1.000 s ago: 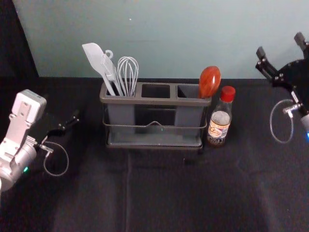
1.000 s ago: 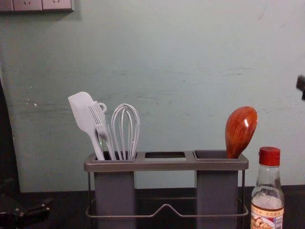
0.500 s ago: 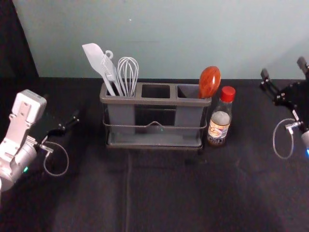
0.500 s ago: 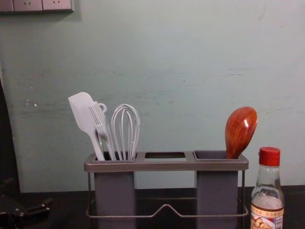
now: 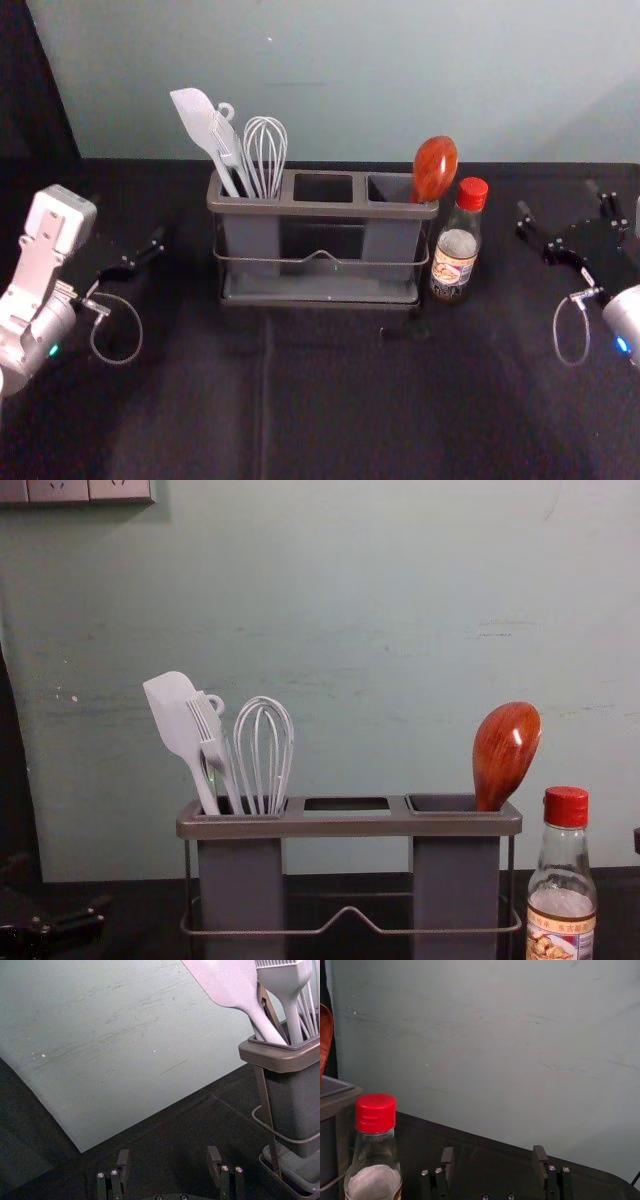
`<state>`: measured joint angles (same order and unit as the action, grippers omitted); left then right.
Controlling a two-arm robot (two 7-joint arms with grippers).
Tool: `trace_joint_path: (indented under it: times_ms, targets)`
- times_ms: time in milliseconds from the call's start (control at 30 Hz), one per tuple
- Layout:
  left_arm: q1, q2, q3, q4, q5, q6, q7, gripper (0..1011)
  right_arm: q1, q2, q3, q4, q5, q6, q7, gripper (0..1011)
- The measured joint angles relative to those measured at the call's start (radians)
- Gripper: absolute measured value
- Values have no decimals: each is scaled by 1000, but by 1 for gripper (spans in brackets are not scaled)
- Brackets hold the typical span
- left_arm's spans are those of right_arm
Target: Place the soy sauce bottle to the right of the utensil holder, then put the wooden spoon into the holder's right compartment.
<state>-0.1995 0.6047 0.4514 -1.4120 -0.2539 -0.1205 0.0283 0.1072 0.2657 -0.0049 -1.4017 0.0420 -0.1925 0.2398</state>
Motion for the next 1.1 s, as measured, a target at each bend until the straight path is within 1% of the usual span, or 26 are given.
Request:
trace_joint_path:
  times_ms: [167, 267, 1100]
  targets:
    - [0, 0, 0, 0, 0, 0, 0, 1000, 6, 5, -8, -1, -1, 5, -3, 1003]
    - [0, 0, 0, 0, 0, 0, 0, 1000, 11, 9, -13, 4, -6, -18, -6, 1003]
    - [0, 0, 0, 0, 0, 0, 0, 1000, 9, 7, -10, 3, -4, -16, -5, 1002]
